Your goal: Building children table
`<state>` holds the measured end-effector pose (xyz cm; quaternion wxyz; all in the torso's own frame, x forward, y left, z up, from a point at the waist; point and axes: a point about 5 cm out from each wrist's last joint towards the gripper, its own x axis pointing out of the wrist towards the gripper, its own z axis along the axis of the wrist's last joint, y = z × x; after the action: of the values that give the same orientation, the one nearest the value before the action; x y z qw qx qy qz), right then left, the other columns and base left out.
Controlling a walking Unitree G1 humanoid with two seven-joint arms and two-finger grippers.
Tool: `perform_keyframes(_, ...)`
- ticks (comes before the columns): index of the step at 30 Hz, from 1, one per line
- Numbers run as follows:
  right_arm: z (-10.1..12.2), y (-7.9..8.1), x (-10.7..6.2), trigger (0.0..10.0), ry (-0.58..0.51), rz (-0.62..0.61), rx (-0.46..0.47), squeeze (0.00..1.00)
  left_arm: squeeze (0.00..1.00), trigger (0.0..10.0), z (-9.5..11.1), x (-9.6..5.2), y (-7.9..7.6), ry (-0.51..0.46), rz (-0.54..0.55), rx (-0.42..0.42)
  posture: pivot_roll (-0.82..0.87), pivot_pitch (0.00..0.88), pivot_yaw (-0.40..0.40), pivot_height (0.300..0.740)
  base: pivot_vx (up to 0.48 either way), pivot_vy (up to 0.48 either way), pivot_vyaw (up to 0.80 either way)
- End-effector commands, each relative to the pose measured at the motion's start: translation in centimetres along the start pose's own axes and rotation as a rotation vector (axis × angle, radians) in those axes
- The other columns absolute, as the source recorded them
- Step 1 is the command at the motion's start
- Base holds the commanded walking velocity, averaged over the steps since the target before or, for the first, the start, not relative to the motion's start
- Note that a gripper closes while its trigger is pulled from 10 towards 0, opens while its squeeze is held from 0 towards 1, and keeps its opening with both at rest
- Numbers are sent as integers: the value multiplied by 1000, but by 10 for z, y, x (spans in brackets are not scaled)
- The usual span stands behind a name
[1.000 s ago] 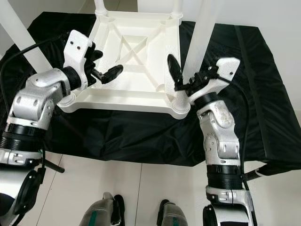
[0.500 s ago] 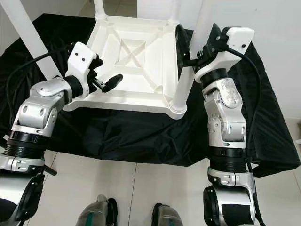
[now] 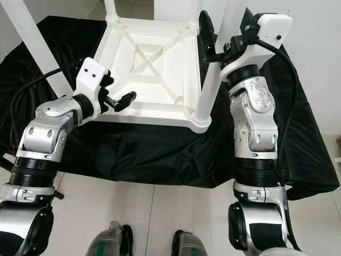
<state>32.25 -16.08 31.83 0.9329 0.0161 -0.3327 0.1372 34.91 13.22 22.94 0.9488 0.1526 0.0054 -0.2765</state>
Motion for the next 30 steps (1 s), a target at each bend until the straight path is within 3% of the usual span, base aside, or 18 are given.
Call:
perform_keyframes(1,2,3,2,10000,-14,15,11,0,0,10000,-3,-4,15,16,277,15,75,70,-17,740,0,0,0)
perform_keyframes(4,8,2,6,10000,-37,8,5,0,0,10000,-6,-4,16,41,325,27,72,58,-11,740,0,0,0)
perform_keyframes(7,17,1,11,10000,-72,4,-6,0,0,10000,-14,-1,18,89,394,-2,69,51,-9,740,0,0,0)
perform_keyframes(8,24,0,15,10000,-100,11,-8,0,0,10000,-19,1,23,123,435,-49,75,45,-12,740,0,0,0)
perform_keyframes(12,27,0,17,10000,-112,16,-8,0,0,10000,-22,2,26,137,444,-83,75,45,-12,740,0,0,0)
perform_keyframes(18,29,1,19,10000,-123,20,-9,0,0,10000,-19,9,28,155,456,14,76,53,-5,740,0,0,0)
perform_keyframes(22,29,1,19,10000,-123,18,-9,0,0,10000,-20,10,29,165,472,21,75,55,-4,740,0,0,0)
perform_keyframes(26,34,-2,19,10000,-134,11,-9,0,0,10000,-26,11,35,213,528,133,72,55,-4,740,0,0,0)
perform_keyframes(30,35,-2,20,10000,-138,12,-7,0,0,10000,-29,11,36,223,539,129,71,56,-4,740,0,0,0)
